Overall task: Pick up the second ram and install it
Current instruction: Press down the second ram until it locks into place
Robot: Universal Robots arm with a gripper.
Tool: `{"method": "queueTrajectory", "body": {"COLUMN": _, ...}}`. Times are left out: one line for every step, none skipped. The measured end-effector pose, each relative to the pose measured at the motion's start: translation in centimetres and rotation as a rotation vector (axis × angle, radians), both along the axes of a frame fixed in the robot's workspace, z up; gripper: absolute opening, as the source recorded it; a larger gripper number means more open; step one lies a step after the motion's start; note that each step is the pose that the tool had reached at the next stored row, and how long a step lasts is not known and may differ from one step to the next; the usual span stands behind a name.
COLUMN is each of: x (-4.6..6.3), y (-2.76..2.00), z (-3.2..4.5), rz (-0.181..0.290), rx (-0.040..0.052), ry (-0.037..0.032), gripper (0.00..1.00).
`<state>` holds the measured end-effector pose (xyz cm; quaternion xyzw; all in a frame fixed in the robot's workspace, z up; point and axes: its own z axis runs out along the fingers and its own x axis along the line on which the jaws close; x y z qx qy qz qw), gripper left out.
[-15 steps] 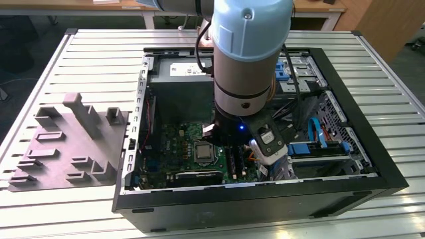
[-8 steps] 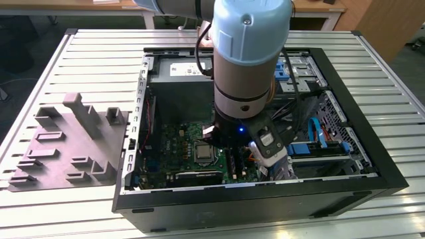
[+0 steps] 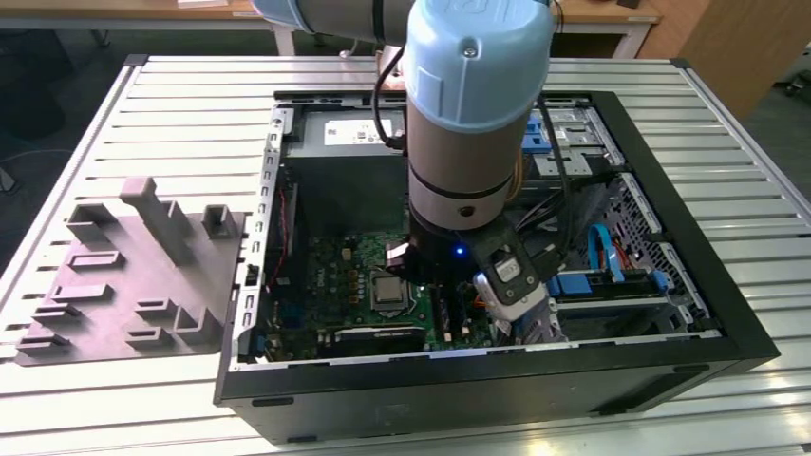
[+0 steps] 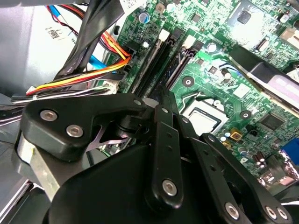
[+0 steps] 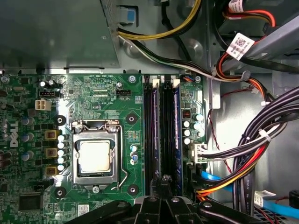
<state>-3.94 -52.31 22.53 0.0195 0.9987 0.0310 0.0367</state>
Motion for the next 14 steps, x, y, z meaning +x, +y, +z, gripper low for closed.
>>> {"method": "queueTrajectory", "body": {"x": 0.0, "y": 0.0, "z": 0.0, "rz": 0.0, "rx": -0.0002, "ry": 0.0001, "gripper": 0.1}}
{"method": "queueTrajectory", "body": {"x": 0.0, "y": 0.0, "z": 0.0, "rz": 0.0, "rx": -0.0001, "ry": 0.0, "gripper": 0.1}}
{"method": "queueTrajectory", "body": {"x": 0.0, "y": 0.0, "z": -0.03, "rz": 0.0, "rx": 0.0001, "ry": 0.0, "gripper": 0.1}}
{"method": "queueTrajectory", "body": {"x": 0.0, "y": 0.01, "z": -0.11, "rz": 0.0, "rx": 0.0006, "ry": -0.0002, "gripper": 0.1}}
{"method": "queueTrajectory", "body": {"x": 0.0, "y": 0.01, "z": -0.19, "rz": 0.0, "rx": 0.0004, "ry": -0.0002, "gripper": 0.1}}
{"method": "queueTrajectory", "body": {"x": 0.0, "y": 0.0, "z": -0.25, "rz": 0.0, "rx": 0.0001, "ry": -0.0001, "gripper": 0.1}}
{"method": "queueTrajectory", "body": {"x": 0.0, "y": 0.0, "z": -0.31, "rz": 0.0, "rx": 0.0002, "ry": -0.0001, "gripper": 0.1}}
{"method": "queueTrajectory", "body": {"x": 0.0, "y": 0.0, "z": -0.32, "rz": 0.0, "rx": 0.0, "ry": 0.0, "gripper": 0.1}}
{"method": "queueTrajectory", "body": {"x": 0.0, "y": 0.0, "z": -0.32, "rz": 0.0, "rx": 0.0, "ry": 0.0, "gripper": 0.1}}
{"method": "queueTrajectory", "body": {"x": 0.0, "y": 0.0, "z": -0.32, "rz": 0.0, "rx": -0.0001, "ry": 0.0, "gripper": 0.1}}
{"method": "queueTrajectory", "body": {"x": 0.0, "y": 0.0, "z": -0.32, "rz": 0.0, "rx": 0.0, "ry": 0.0, "gripper": 0.1}}
{"method": "queueTrajectory", "body": {"x": 0.0, "y": 0.0, "z": -0.35, "rz": 0.0, "rx": 0.0001, "ry": -0.0001, "gripper": 0.1}}
{"method": "queueTrajectory", "body": {"x": 0.0, "y": 0.0, "z": -0.45, "rz": 0.0, "rx": 0.0001, "ry": -0.0001, "gripper": 0.1}}
{"method": "queueTrajectory", "body": {"x": 0.0, "y": 0.0, "z": -0.53, "rz": 0.0, "rx": -0.0005, "ry": 0.0001, "gripper": 0.1}}
